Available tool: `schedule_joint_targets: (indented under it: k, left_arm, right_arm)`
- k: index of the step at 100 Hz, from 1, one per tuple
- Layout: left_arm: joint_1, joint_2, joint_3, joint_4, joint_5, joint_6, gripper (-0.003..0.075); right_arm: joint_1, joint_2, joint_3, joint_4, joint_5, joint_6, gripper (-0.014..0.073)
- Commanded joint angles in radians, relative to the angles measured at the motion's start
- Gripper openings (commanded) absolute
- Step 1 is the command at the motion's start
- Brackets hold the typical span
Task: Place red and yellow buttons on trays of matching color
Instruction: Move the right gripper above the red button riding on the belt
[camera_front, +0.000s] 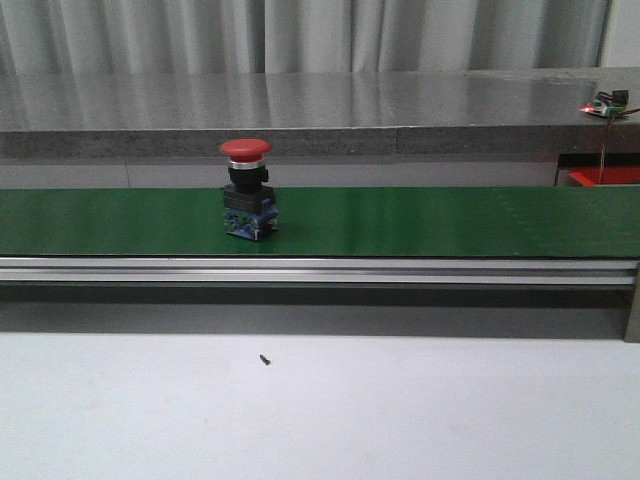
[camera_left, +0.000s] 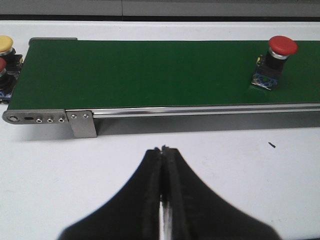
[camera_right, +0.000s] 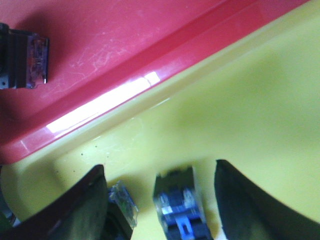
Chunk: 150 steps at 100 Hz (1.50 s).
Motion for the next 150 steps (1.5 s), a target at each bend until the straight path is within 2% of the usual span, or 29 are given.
schedule_joint_targets:
  k: [1,23,42,70,88,103,122,150]
  left_arm:
    - [-0.006,0.004,-0.026,-0.025,-0.069,0.001,-0.002]
    - [-0.006,0.004,-0.026,-0.025,-0.069,0.001,-0.002]
    - [-0.006,0.004,-0.026,-0.025,-0.069,0.001,-0.002]
    - [-0.006,0.004,-0.026,-0.025,-0.069,0.001,-0.002]
    - [-0.006,0.004,-0.026,-0.025,-0.069,0.001,-0.002]
    - [-0.006,0.004,-0.026,-0.025,-0.069,0.001,-0.002]
    - [-0.006,0.004,-0.026,-0.025,-0.069,0.001,-0.002]
    - [-0.006,0.004,-0.026,-0.025,-0.069,0.001,-0.002]
  right_arm:
    - [-0.006,-0.078,-0.021,-0.007,-0.015,-0.002,0.0476]
    - [0.001,-0.185,-0.021,-0.021,-0.003,-0.002,0.0476]
    - [0.064,-0.298,-0.021,-0.029,0.018,-0.025,0.0476]
    - [0.263,-0.401,-0.024,-0.029,0.089,-0.037,0.0484]
    - [0.416,-0.403,-0.029,-0.029,0.129,-0.044,0.0666]
    - [0.547,-0.403,-0.029,-0.029,0.135,-0.051,0.0651]
    - [0.697,-0.402,-0.029,-0.029,0.136,-0.137,0.0651]
    - [0.821,-0.366,-0.073,-0.019,0.214,-0.242,0.0645]
